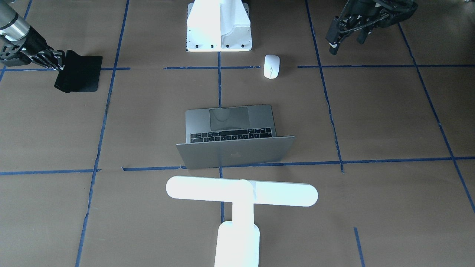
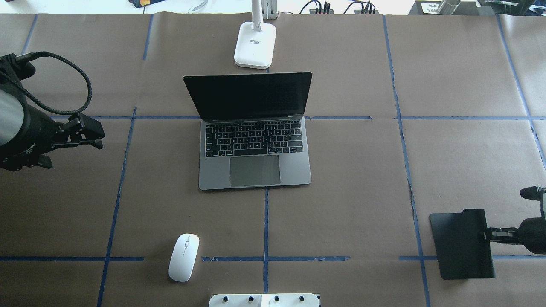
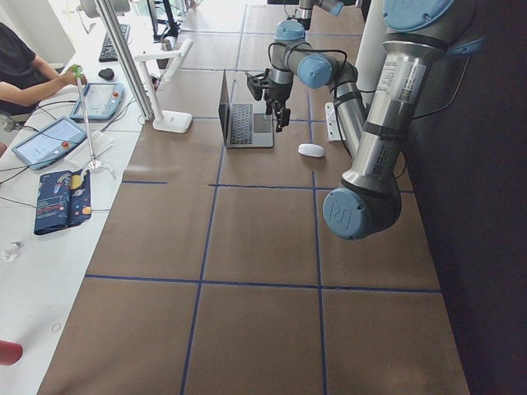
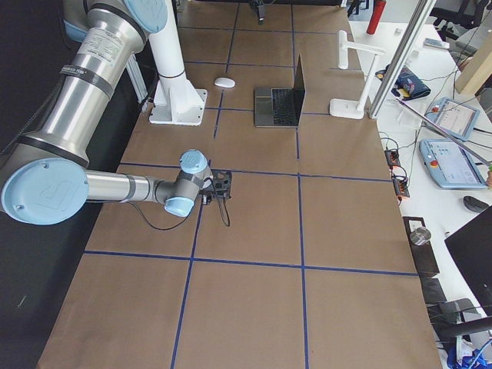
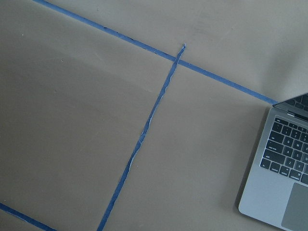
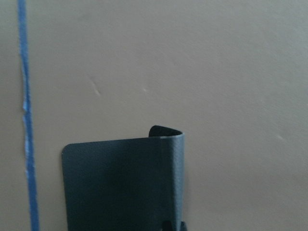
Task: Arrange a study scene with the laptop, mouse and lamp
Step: 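Drag the mouse pad with the right gripper beside the laptop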
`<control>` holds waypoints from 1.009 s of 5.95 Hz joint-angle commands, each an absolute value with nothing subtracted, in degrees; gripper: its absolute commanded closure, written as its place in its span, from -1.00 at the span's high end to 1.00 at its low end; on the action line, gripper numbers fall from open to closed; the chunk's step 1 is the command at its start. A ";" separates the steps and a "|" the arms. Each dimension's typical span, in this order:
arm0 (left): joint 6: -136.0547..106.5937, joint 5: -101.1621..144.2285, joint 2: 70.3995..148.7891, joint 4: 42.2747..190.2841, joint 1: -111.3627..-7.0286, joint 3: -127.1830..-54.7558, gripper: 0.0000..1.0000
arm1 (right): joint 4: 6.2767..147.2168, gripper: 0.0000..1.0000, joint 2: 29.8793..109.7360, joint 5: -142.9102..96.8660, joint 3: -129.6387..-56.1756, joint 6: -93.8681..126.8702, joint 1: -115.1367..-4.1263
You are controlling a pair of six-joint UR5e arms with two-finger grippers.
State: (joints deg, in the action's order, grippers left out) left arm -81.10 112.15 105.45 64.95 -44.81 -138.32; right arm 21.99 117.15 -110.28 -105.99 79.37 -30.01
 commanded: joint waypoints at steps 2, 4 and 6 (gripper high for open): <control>-78.94 112.15 105.38 64.86 -46.66 -137.29 1.00 | 32.45 -1.00 100.72 -117.93 -106.08 79.28 -37.42; -76.82 112.24 105.38 64.95 -48.77 -135.97 1.00 | 44.59 -1.00 88.03 -120.84 -106.00 78.23 -40.59; -76.20 112.24 105.38 64.95 -48.87 -135.88 1.00 | 57.75 -1.00 79.67 -120.68 -105.38 70.79 -40.43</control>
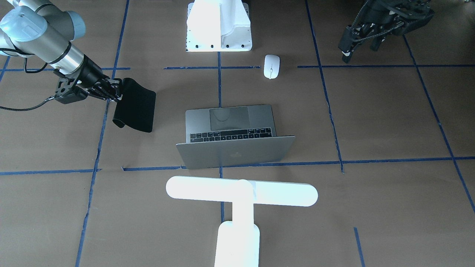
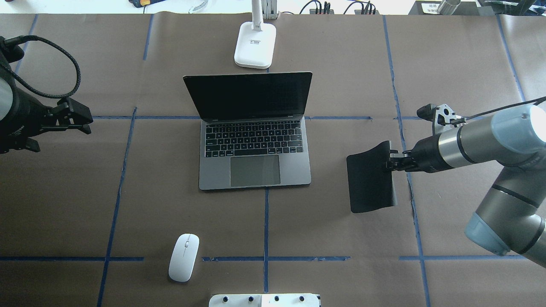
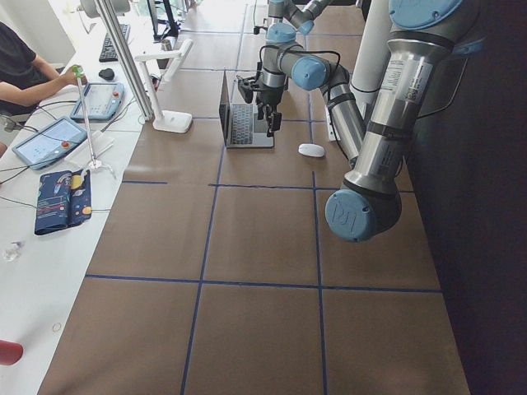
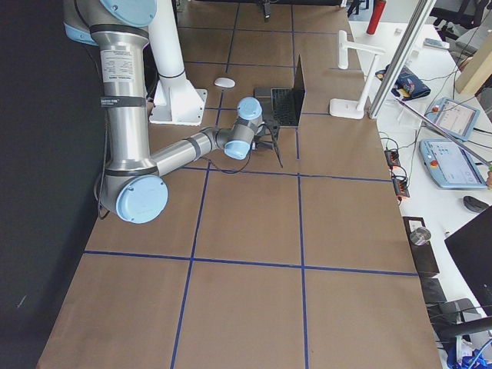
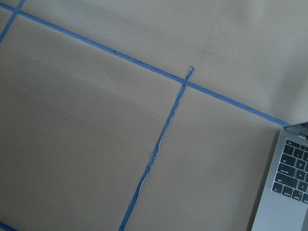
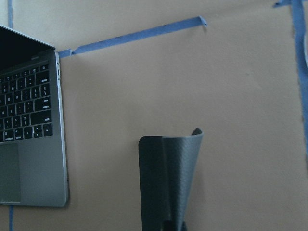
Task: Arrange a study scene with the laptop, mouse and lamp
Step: 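Drag the mouse pad with the right gripper beside the laptop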
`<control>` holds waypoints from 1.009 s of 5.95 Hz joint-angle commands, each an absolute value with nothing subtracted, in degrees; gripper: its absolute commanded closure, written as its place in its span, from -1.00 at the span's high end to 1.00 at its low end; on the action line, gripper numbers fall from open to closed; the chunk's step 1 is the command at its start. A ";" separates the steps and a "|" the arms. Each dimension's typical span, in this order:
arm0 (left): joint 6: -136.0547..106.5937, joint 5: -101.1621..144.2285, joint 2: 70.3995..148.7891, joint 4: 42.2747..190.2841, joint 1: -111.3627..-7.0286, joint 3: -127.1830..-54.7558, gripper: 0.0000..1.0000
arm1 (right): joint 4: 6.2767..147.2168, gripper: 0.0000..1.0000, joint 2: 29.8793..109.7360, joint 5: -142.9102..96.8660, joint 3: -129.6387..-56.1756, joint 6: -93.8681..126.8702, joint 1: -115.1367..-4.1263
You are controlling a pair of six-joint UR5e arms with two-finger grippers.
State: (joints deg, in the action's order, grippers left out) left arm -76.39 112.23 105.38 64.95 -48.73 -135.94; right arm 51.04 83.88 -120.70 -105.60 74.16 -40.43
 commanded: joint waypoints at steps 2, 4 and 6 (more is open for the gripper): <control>-76.20 112.24 105.47 64.78 -49.91 -136.14 1.00 | 63.98 -1.00 73.76 -119.97 -102.24 68.38 -38.95; -76.20 112.24 105.56 64.78 -50.54 -136.41 1.00 | 63.81 -1.00 71.81 -119.53 -99.23 68.29 -38.23; -76.20 112.15 106.52 64.69 -50.62 -136.41 1.00 | 64.07 -1.00 71.19 -119.44 -98.27 67.59 -38.84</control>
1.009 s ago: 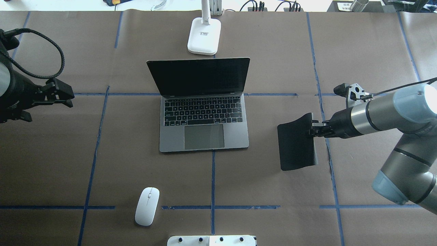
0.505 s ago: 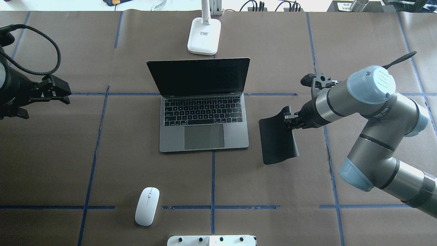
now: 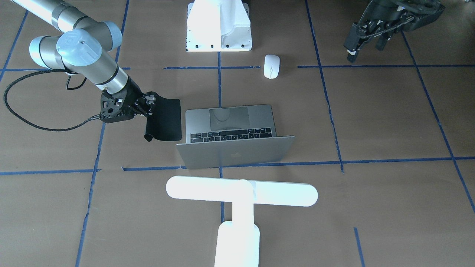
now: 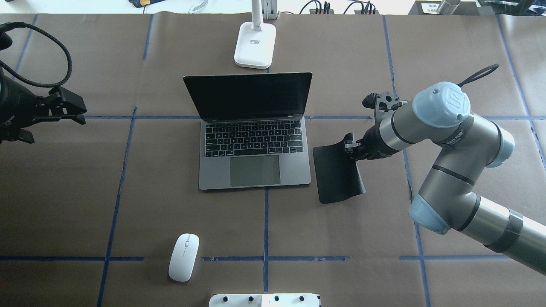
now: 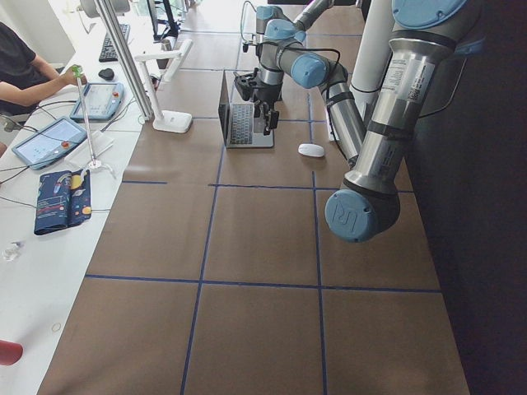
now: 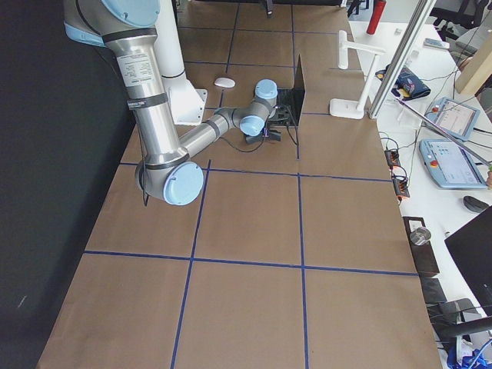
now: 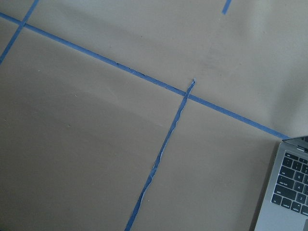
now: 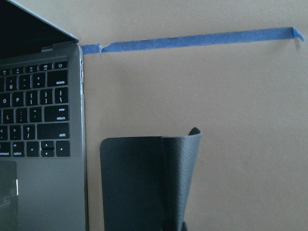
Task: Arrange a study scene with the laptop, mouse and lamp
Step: 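Drag the mouse pad with the right gripper beside the laptop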
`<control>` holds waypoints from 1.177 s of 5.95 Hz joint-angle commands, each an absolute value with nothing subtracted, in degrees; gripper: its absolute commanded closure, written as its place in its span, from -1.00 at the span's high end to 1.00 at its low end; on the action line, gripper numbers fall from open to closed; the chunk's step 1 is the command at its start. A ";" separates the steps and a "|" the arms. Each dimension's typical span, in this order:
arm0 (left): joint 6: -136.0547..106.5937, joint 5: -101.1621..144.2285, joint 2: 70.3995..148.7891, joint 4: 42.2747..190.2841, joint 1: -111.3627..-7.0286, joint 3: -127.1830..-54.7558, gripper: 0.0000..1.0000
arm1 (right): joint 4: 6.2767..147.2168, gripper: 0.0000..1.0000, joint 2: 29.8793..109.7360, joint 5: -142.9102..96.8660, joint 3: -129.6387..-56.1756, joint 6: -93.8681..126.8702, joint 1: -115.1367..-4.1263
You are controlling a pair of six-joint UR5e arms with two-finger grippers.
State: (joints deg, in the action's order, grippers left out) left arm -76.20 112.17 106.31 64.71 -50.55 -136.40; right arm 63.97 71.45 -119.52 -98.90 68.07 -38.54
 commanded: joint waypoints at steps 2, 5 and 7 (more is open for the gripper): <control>-76.20 112.24 106.79 64.69 -50.54 -136.23 1.00 | 64.16 -0.14 71.37 -119.53 -97.38 66.88 -39.29; -76.20 112.24 106.79 64.60 -50.54 -135.79 1.00 | 64.25 1.00 71.63 -119.70 -97.29 66.88 -39.98; -76.29 112.32 106.87 65.03 -50.10 -134.66 1.00 | 69.84 1.00 71.72 -120.76 -99.65 66.62 -43.67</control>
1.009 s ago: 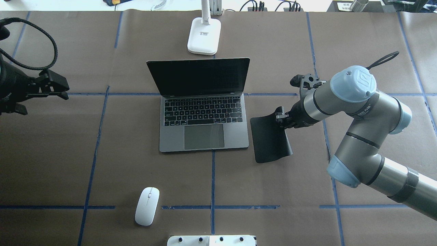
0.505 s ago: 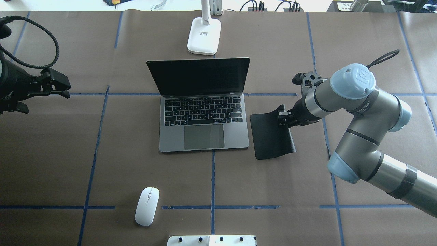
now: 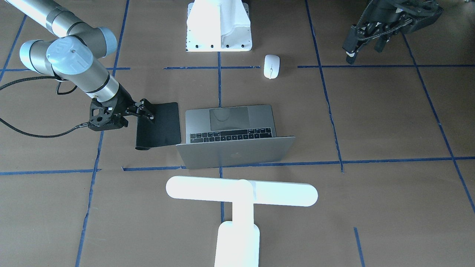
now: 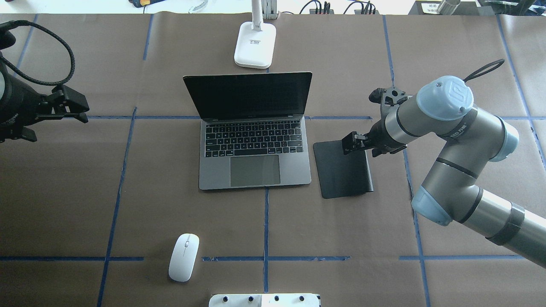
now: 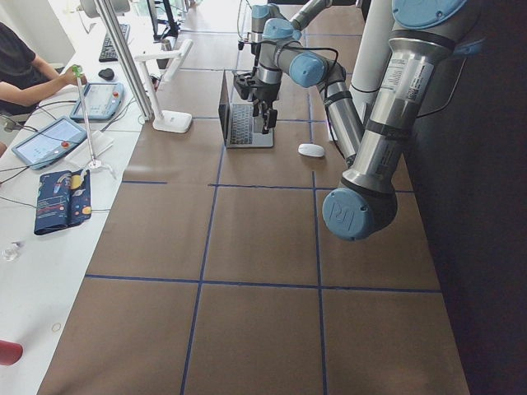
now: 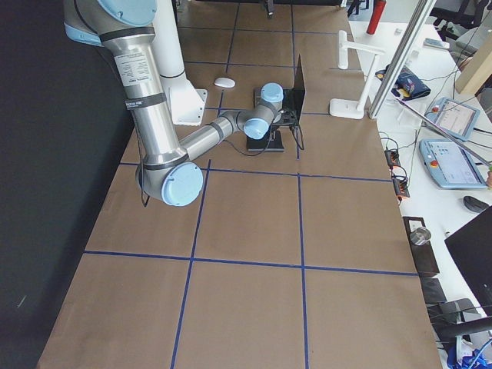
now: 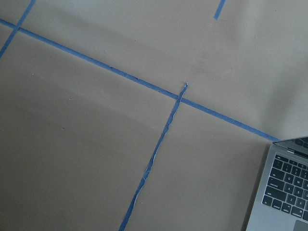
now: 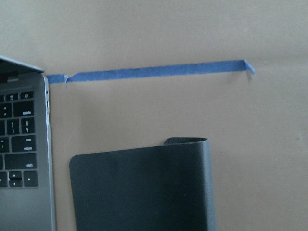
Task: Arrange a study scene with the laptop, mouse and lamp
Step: 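Release the mouse pad and raise the right gripper while the left gripper reaches the mouse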
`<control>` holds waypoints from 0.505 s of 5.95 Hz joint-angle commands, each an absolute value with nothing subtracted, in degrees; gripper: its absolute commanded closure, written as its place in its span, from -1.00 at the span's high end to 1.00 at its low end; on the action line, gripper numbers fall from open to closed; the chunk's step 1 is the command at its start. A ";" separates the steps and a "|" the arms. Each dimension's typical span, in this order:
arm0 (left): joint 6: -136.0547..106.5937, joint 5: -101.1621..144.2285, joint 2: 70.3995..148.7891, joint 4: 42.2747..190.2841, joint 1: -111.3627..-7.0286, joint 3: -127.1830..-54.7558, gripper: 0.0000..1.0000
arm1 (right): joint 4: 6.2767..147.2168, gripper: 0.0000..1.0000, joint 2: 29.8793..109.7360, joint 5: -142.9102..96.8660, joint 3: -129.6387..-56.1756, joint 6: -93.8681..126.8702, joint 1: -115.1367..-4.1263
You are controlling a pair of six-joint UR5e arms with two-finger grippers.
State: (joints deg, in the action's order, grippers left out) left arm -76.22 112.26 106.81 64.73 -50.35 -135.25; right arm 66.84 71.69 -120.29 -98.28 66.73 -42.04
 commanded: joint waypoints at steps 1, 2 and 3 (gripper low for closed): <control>-76.20 112.32 106.00 65.13 -49.58 -134.56 1.00 | 77.27 1.00 71.72 -120.67 -103.50 64.18 -44.55; -76.20 112.24 106.00 65.13 -44.96 -133.60 1.00 | 87.52 1.00 71.63 -120.67 -108.58 58.50 -46.65; -76.46 112.06 106.17 65.30 -38.04 -132.55 1.00 | 96.24 1.00 71.37 -120.67 -112.81 52.97 -49.45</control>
State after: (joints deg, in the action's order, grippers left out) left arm -76.28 112.20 106.11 65.17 -43.94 -133.52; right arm 87.36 71.57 -120.67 -108.46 58.24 -46.95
